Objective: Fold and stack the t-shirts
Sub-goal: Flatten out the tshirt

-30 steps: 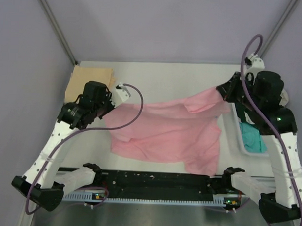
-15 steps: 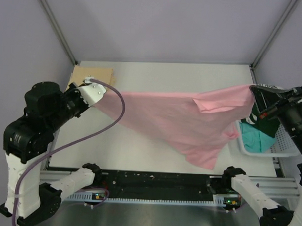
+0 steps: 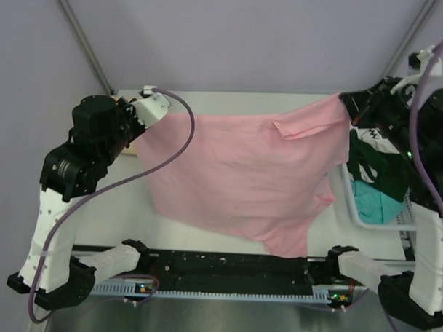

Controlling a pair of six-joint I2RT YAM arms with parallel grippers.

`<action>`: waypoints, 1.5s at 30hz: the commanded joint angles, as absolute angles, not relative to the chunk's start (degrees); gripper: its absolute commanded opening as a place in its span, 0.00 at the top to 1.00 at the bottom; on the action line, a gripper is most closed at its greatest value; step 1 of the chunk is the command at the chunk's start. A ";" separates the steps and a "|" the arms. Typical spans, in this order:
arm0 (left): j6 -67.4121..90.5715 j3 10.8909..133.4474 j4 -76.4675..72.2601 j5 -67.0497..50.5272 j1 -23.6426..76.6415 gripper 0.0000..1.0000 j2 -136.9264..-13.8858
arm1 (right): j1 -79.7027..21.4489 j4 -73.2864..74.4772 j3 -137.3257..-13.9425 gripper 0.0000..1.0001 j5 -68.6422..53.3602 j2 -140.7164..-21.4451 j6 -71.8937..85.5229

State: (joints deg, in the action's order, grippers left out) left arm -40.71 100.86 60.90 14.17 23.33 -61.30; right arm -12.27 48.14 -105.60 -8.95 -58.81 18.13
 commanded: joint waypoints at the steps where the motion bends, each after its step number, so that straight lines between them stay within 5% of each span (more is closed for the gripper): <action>1: -43.50 99.05 46.60 21.53 22.59 1.00 -67.04 | -12.66 40.97 -110.02 1.00 -5.98 -69.49 18.37; 8: -44.21 109.58 41.40 21.89 18.38 1.00 -79.52 | -8.54 40.52 -128.21 1.00 -7.46 -85.15 20.21; 13: -44.38 115.58 41.49 20.83 16.17 1.00 -81.74 | -5.63 40.43 -134.21 1.00 -6.33 -85.79 20.31; 24: -48.59 110.14 46.14 11.52 16.26 1.00 -71.20 | -5.63 40.43 -123.32 1.00 -8.43 -70.50 17.05; 33: -53.09 95.62 50.80 9.14 16.17 1.00 -60.56 | -5.62 40.60 -102.04 1.00 -16.17 -52.92 19.86; 45: -52.29 102.05 49.67 10.63 16.17 1.00 -66.53 | -5.54 40.78 -110.48 1.00 -14.76 -62.47 20.13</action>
